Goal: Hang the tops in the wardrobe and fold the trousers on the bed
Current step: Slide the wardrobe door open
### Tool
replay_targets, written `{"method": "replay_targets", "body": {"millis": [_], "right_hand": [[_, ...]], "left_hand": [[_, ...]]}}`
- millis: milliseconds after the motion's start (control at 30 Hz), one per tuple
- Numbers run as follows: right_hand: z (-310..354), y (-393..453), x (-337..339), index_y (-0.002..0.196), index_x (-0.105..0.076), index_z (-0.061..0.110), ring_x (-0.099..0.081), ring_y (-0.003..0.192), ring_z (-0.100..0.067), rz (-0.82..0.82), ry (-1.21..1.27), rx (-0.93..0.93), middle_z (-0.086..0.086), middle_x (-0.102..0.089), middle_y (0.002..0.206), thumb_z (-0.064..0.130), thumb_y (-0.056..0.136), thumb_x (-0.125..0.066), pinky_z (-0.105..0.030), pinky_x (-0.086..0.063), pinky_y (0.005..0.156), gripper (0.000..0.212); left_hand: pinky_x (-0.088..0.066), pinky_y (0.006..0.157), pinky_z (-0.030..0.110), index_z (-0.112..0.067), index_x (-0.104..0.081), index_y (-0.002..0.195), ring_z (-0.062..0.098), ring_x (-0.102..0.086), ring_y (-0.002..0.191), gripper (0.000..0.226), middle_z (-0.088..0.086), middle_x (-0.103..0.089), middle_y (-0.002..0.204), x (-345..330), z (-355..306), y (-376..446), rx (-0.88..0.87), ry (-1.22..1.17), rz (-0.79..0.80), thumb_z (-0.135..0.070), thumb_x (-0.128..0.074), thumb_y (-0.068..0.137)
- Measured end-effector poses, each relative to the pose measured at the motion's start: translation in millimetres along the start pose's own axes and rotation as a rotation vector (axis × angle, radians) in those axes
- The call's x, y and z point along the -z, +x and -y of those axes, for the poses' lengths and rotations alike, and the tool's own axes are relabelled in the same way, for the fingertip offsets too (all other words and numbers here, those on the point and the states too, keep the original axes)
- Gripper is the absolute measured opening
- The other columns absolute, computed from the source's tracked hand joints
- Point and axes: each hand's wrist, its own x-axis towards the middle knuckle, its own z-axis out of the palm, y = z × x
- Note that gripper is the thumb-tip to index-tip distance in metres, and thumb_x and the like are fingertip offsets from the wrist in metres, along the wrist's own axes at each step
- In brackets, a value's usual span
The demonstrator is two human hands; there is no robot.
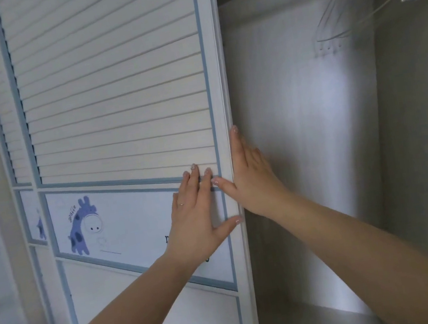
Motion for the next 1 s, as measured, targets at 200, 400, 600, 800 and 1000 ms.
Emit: {"method": "replay_targets", "body": {"millis": [200,400,600,800,1000], "right_hand": [[12.8,18.3,-34.7,0.142,0.029,0.023,0.002,0.147,-0.017,-0.025,0.075,0.072,-0.002,0.011,0.160,0.051,0.093,-0.045,-0.036,-0.001,0.120,0.093],[19.1,41.5,-78.3,0.133,0.039,0.032,0.009,0.146,-0.013,-0.036,0.120,0.164,0.001,0.016,0.159,0.055,0.091,-0.045,-0.027,0.010,0.113,0.096],[32.3,66.4,-115.0,0.134,0.034,0.036,0.017,0.140,-0.002,-0.050,0.283,0.219,0.002,0.015,0.159,0.055,0.086,-0.053,-0.030,0.004,0.117,0.101],[50.9,83.9,-142.6,0.147,0.017,0.032,0.010,0.145,-0.013,-0.060,0.373,0.169,0.000,0.020,0.158,0.052,0.083,-0.059,-0.048,-0.007,0.118,0.101],[59.6,96.5,-161.4,0.146,0.016,0.041,0.008,0.147,-0.020,-0.034,0.481,0.180,0.002,0.021,0.157,0.054,0.083,-0.057,-0.054,-0.017,0.115,0.098]], "left_hand": [[-0.012,0.120,0.048,-0.022,0.001,0.153,0.017,0.013,0.147,0.107,-0.001,0.012,0.161,0.1,23.3,5.7,0.145,0.013,0.001,-0.082,-0.035,0.072],[-0.014,0.119,0.050,-0.030,0.001,0.151,0.012,0.012,0.147,0.101,-0.009,0.011,0.160,2.5,62.2,8.4,0.207,0.010,-0.023,-0.076,-0.043,0.073],[-0.019,0.118,0.048,-0.024,-0.011,0.152,0.013,0.001,0.148,0.098,-0.005,-0.002,0.161,13.6,91.8,8.9,0.256,0.031,-0.052,-0.066,-0.049,0.072],[-0.019,0.118,0.045,-0.017,-0.019,0.151,0.015,-0.007,0.148,0.096,-0.001,-0.013,0.160,19.6,108.4,10.2,0.318,0.042,-0.105,-0.059,-0.052,0.071],[-0.015,0.121,0.038,-0.019,-0.018,0.151,0.009,-0.004,0.147,0.096,-0.005,-0.011,0.160,17.4,128.5,11.9,0.366,0.034,-0.127,-0.053,-0.058,0.072]]}}
